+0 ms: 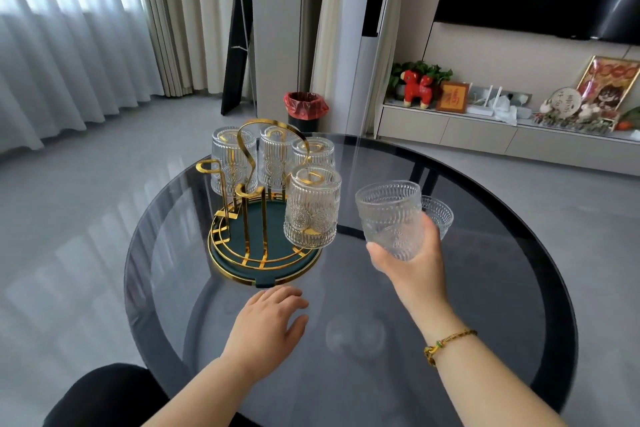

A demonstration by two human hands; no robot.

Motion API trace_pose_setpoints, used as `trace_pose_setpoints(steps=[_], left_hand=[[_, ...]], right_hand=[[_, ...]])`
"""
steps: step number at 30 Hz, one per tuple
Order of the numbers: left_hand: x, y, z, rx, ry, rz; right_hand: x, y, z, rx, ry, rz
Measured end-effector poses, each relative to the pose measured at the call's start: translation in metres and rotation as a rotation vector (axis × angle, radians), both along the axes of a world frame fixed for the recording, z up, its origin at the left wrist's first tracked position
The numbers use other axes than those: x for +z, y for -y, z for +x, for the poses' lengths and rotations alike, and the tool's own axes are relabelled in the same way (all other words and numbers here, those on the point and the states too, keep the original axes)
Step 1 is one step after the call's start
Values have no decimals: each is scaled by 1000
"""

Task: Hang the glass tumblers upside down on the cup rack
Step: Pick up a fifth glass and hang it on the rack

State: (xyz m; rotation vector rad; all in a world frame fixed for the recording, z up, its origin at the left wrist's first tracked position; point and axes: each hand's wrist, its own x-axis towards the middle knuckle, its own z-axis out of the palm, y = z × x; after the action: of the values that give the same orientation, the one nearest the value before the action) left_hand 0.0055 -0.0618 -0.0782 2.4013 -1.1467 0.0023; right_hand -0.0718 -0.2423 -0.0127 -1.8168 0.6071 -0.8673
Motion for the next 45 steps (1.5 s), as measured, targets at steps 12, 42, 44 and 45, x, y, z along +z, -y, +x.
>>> trace_pose_setpoints(steps=[12, 42, 44, 45], left_hand=[[4, -65, 45, 392, -75, -189], [-14, -70, 62, 183, -5, -29], [-14, -70, 62, 182, -4, -31], [-14, -70, 62, 181, -4, -32]], right_hand=[[119, -32, 22, 329, -96, -404], [159, -132, 178, 695, -849, -1040], [152, -135, 183, 687, -837, -1057], [149, -135, 185, 681, -835, -1059]])
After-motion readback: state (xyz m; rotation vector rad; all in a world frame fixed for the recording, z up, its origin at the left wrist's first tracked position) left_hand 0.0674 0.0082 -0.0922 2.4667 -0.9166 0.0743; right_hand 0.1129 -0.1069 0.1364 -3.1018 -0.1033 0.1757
